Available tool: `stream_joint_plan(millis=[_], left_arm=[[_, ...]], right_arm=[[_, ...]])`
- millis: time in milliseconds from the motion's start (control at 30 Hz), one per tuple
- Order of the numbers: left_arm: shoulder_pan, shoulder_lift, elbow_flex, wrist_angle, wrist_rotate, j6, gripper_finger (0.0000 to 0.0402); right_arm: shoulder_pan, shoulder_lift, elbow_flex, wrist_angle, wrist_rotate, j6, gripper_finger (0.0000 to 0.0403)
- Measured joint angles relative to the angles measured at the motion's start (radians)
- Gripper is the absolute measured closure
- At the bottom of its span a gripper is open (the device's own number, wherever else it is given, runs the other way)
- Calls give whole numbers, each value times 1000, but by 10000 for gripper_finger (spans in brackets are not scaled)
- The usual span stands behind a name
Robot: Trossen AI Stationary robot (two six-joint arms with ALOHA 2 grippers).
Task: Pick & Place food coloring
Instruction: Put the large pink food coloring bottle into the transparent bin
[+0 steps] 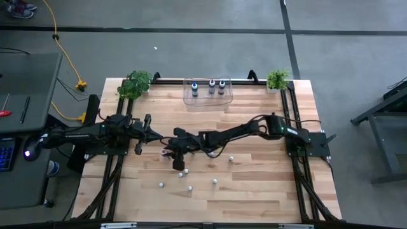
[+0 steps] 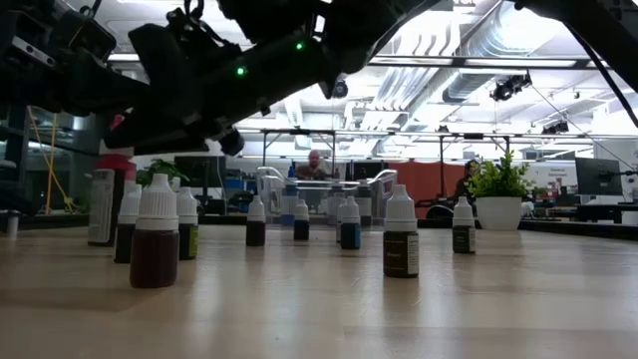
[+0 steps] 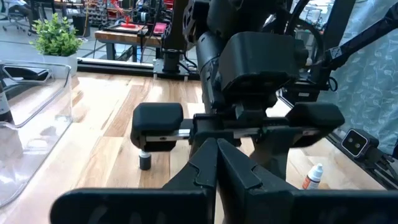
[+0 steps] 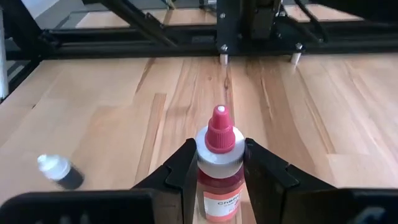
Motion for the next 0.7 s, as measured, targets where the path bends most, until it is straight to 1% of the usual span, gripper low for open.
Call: stream_joint_plan(millis=[167,433,567,700], left_arm=[[0,0,0,0,0,0,399],[0,0,0,0,-1,0,399],[0,0,0,0,-2,0,399],[0,0,0,0,-2,0,399]], right_arm=[[0,-27,0,-54,4,24,302],[-5,-62,0,-94,64,26,302],[-5,-66,0,-118,71,46,302],[-5,-69,0,-127,118,71,302]])
